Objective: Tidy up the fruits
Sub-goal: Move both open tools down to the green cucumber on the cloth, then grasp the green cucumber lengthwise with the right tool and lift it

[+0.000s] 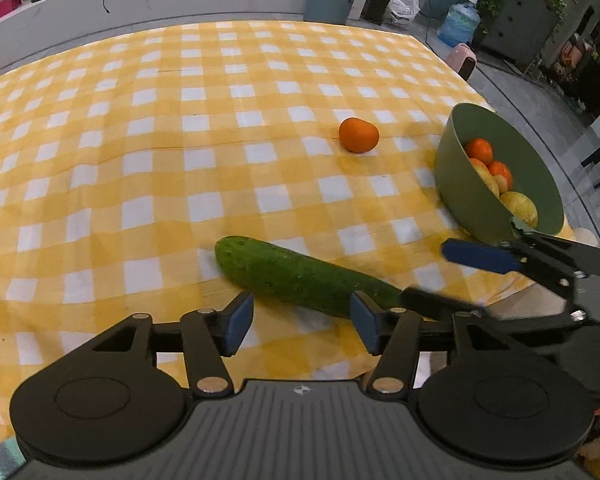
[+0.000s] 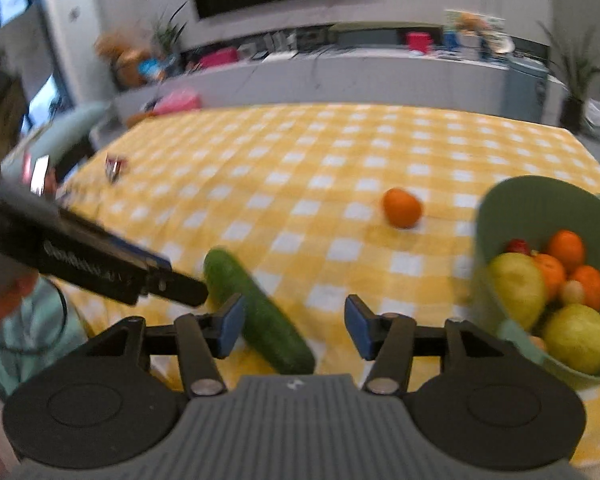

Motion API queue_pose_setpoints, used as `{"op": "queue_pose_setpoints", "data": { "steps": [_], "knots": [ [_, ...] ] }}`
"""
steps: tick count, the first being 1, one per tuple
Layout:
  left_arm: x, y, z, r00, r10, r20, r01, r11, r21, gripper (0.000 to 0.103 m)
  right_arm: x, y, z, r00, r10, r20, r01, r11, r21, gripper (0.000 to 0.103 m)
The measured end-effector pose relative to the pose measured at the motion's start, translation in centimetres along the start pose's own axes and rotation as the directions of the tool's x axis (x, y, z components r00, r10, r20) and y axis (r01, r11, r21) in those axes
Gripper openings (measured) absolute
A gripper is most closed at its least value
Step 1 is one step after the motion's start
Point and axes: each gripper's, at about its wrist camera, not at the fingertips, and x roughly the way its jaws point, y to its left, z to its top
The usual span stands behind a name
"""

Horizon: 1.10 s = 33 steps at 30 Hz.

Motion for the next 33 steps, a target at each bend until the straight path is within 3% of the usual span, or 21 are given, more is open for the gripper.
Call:
{"op": "queue_pose_setpoints", "data": {
  "steps": [16, 18, 33],
  "knots": [
    [0.1, 3.0, 0.2, 0.999, -0.034, 0.009, 0.034, 0.998, -0.057, 0.069, 7.0, 4.1, 1.0, 0.992, 0.040, -0.117, -0.074, 0.950, -0.302, 0.054],
    [0.3, 3.3, 0.3, 0.999, -0.038, 0.006, 0.038, 0.997, -0.062, 0.069, 7.6, 4.2, 1.1, 0.990, 0.041, -0.134, -0.082, 0.946, -0.314, 0.049],
    [1.2, 4.1, 0.4, 0.998, -0.061, -0.007, 0.060, 0.995, -0.076, 0.069, 8.8, 4.6, 1.0, 0.988, 0.024, -0.154, -0.073, 0.943, -0.326, 0.044]
  ]
}}
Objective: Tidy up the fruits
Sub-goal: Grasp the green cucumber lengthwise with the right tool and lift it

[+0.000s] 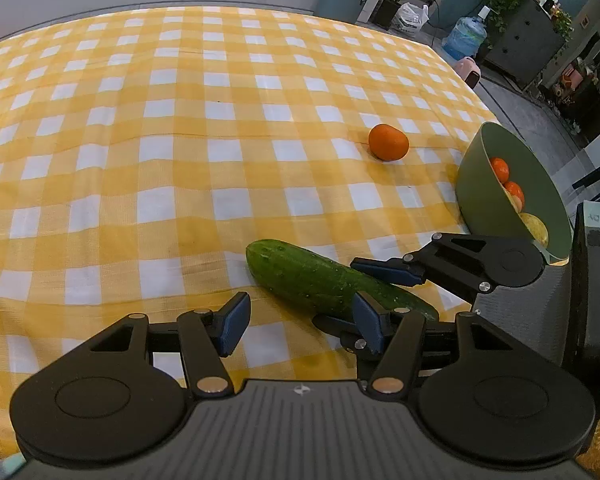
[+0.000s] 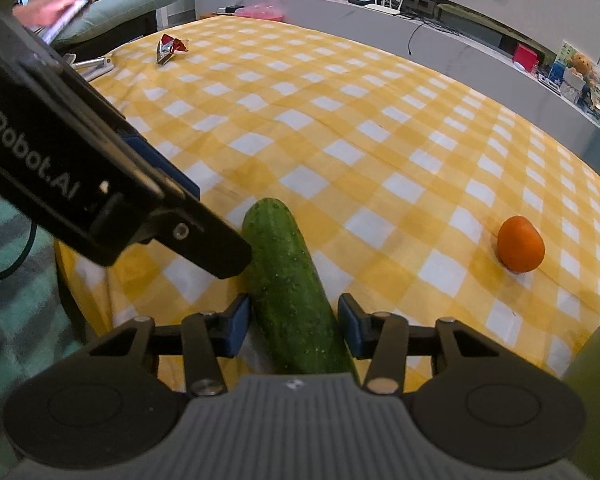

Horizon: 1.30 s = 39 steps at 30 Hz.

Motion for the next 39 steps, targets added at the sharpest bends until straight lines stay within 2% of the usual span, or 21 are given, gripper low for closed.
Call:
{"op": "queue_pose_setpoints", "data": {
  "steps": [4, 8, 10, 15, 19, 23, 32, 39],
  "knots": [
    [-0.2, 0.0, -0.1, 1.000, -0.004, 0.008, 0.004, 1.000, 0.005, 0.069, -0.3, 0.4, 0.0, 1.000, -0.030, 0.002, 0.030, 1.000, 0.006, 0.040],
    [-0.7, -0.3, 0.0, 0.999, -0.021, 0.026, 0.020, 1.000, 0.007, 0.069, -1.6, -1.3, -0.5, 0.999, -0.036, 0.022, 0.032, 0.989, 0.145, 0.038],
    [-0.7, -0.7, 0.1, 0.999, -0.027, 0.033, 0.026, 1.000, 0.016, 0.069, -2.6, -2.2, -1.0, 0.997, -0.065, 0.028, 0.058, 0.978, 0.202, 0.038],
    [-0.5, -2.6, 0.8, 0.995, -0.063, 0.080, 0.056, 0.995, 0.086, 0.069, -5.2, -4.4, -2.7, 0.982, -0.183, 0.040, 0.159, 0.926, 0.342, 0.037],
    [0.0, -4.4, 1.1, 0.990, -0.075, 0.117, 0.058, 0.987, 0.147, 0.069, -6.2, -5.9, -4.2, 0.962, -0.274, 0.005, 0.245, 0.868, 0.432, 0.037],
    [0.6, -5.9, 1.0, 0.991, -0.066, 0.120, 0.041, 0.978, 0.203, 0.069, -5.6, -6.1, -4.8, 0.965, -0.262, -0.019, 0.242, 0.856, 0.457, 0.036],
    [1.0, -5.3, 0.5, 0.996, -0.036, 0.083, 0.021, 0.984, 0.176, 0.069, -3.7, -6.2, -5.4, 0.972, -0.229, -0.046, 0.223, 0.852, 0.474, 0.036],
    [0.8, -5.7, 0.4, 0.997, -0.028, 0.077, 0.013, 0.982, 0.189, 0.069, -3.5, -6.3, -5.0, 0.970, -0.242, -0.021, 0.225, 0.862, 0.454, 0.038]
  ]
}}
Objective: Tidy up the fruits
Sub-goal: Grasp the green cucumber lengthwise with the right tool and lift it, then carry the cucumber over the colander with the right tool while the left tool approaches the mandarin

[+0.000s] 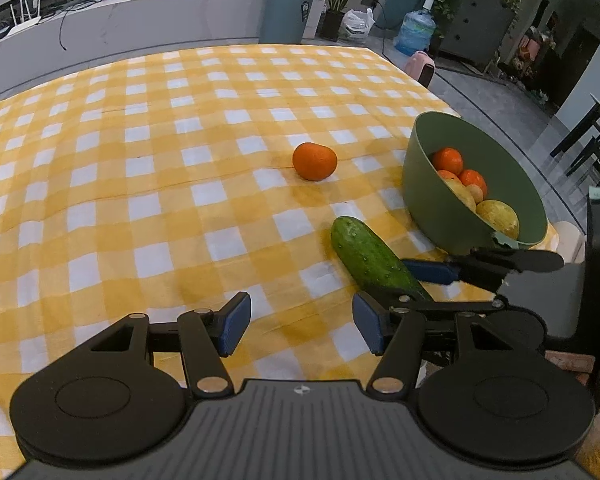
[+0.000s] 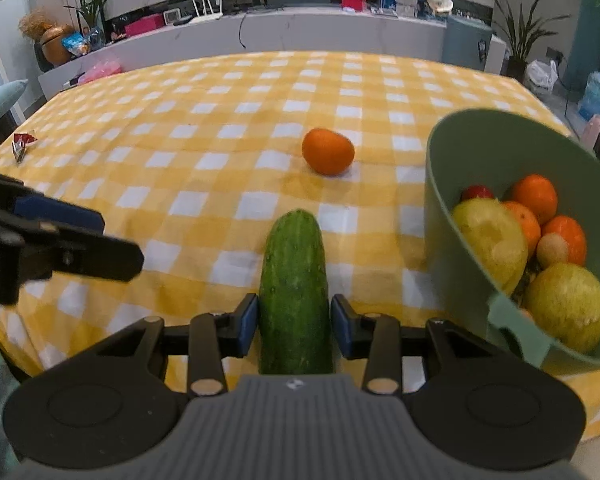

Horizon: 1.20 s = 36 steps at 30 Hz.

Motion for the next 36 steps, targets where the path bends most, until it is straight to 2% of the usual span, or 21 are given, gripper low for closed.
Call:
{"op": "queue_pose_setpoints", "data": {
  "steps": [9, 14, 23, 30, 36],
  "knots": [
    [-0.7, -0.8, 0.1, 1.000, 0.016, 0.002, -0.016, 1.000, 0.007, 0.069, -0.6, -0.5, -0.1, 0.999, 0.016, 0.028, -0.017, 1.000, 0.022, 0.035],
    [-1.4, -1.1, 0.8, 0.998, 0.023, 0.050, -0.022, 1.000, -0.014, 0.068, -4.1, -1.4, 0.3, 0.994, 0.045, 0.104, -0.051, 0.997, 0.050, 0.035],
    [-1.4, -3.4, 4.1, 0.989, 0.009, 0.146, -0.018, 0.998, 0.059, 0.067, -11.4, -5.7, 1.9, 0.974, 0.031, 0.223, -0.054, 0.994, 0.097, 0.035],
    [0.8, -5.0, 6.9, 0.985, -0.006, 0.175, -0.016, 0.993, 0.120, 0.067, -12.3, -10.0, 4.5, 0.975, -0.048, 0.219, 0.051, 0.999, -0.005, 0.035],
    [4.2, -5.2, 8.4, 0.988, 0.022, 0.155, -0.047, 0.986, 0.157, 0.067, -10.0, -13.7, 6.7, 0.991, -0.065, 0.121, 0.074, 0.995, -0.072, 0.035]
  ]
}}
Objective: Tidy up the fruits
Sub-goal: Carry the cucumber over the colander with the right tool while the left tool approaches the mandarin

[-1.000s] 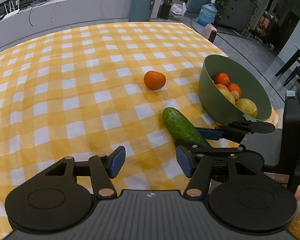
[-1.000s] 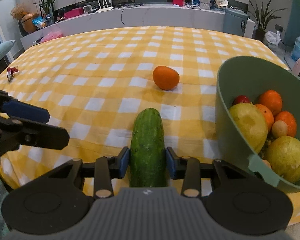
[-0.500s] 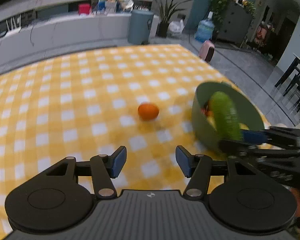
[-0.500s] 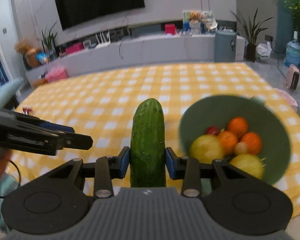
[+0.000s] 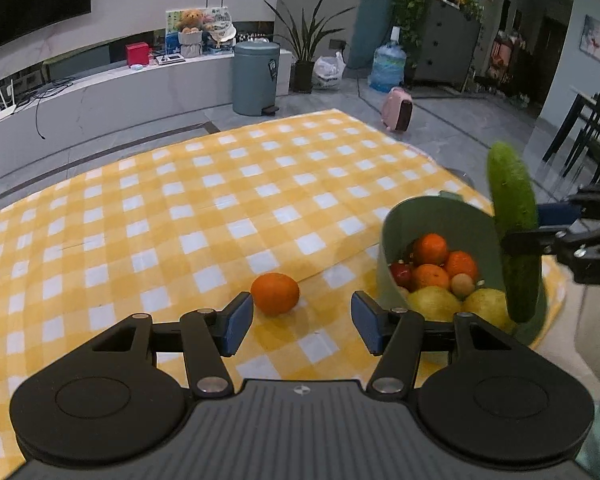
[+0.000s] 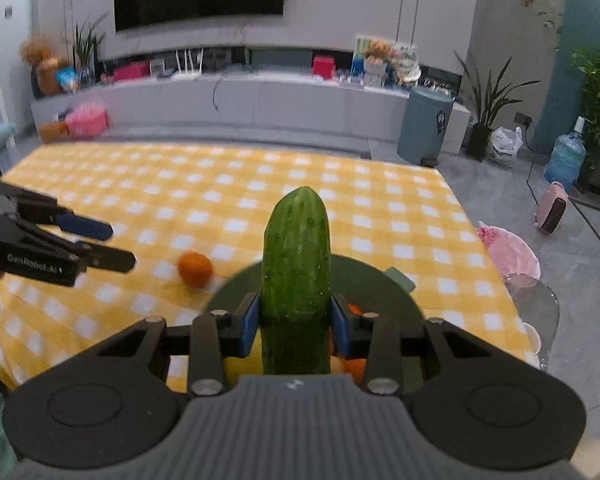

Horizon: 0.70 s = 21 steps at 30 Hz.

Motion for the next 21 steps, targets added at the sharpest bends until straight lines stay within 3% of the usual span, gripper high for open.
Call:
{"op": "queue_pose_setpoints", "data": {
  "steps": [8, 11, 15, 21],
  "knots": [
    [4.0, 0.6, 0.3, 0.998, 0.026, -0.051, -0.025, 0.999, 0.020, 0.065, 2.5, -2.6, 2.6, 0.991, 0.047, -0.129, -0.047, 0.999, 0.002, 0.035],
    [4.7, 1.1, 0.2, 0.998, 0.021, -0.059, -0.020, 1.000, 0.014, 0.065, 2.1, -2.6, 3.6, 0.991, 0.003, -0.133, -0.014, 0.997, -0.077, 0.035],
    [5.7, 1.8, 0.0, 0.997, 0.021, -0.075, -0.021, 1.000, -0.006, 0.065, 3.5, -2.0, 3.9, 0.973, -0.061, -0.223, 0.012, 0.977, -0.214, 0.035],
    [6.4, 2.3, -0.1, 0.997, 0.013, -0.076, -0.015, 1.000, -0.027, 0.065, 3.5, -1.6, 4.7, 0.970, -0.060, -0.237, 0.003, 0.972, -0.234, 0.035]
  ]
}}
